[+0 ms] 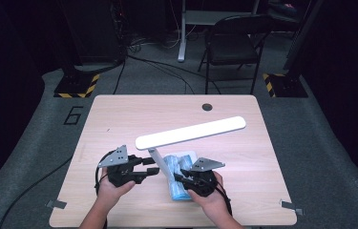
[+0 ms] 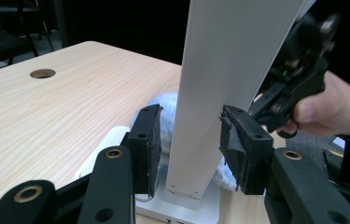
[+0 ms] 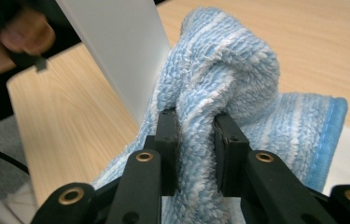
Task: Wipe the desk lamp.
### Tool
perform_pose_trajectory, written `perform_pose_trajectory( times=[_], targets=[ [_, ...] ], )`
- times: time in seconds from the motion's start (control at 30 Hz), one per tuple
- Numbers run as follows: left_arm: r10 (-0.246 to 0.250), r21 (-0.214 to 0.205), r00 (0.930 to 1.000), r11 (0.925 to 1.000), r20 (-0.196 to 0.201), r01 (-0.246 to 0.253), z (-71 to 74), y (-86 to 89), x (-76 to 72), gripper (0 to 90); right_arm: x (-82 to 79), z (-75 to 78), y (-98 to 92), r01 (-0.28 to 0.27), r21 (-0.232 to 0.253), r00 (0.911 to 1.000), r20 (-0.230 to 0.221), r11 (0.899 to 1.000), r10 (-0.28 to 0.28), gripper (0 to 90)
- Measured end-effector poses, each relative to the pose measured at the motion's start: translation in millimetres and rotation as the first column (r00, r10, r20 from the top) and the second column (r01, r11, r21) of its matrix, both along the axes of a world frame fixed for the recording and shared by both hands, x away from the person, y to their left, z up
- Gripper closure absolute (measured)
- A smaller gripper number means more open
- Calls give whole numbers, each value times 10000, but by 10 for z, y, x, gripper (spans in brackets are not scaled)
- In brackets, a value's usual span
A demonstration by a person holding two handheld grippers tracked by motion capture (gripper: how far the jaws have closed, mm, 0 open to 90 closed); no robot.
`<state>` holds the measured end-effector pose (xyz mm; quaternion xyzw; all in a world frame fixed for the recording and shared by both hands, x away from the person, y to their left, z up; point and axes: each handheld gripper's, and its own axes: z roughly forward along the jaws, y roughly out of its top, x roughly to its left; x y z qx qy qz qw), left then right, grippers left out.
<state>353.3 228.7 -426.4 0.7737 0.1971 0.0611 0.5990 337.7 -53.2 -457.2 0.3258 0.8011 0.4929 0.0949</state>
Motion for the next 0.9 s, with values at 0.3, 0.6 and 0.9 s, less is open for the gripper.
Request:
perform_pose_trajectory(
  times=[0.3, 0.6, 0.9],
  targets=[
    [23, -2, 10000, 10000, -30, -23, -2, 3, 2, 572, -16, 169, 4, -45, 408, 9997, 228, 9992, 36, 742],
    [18, 5, 10000, 10000, 23, -19, 0, 5, -4, 578, -85, 706, 102, -599, 1075, 9912, 1243, 9924, 463, 743],
    [-63, 128, 9999, 9999, 81, 62, 6, 1, -6, 578, -106, 1051, 153, -988, 1806, 9816, 1792, 9786, 660, 742]
  ],
)
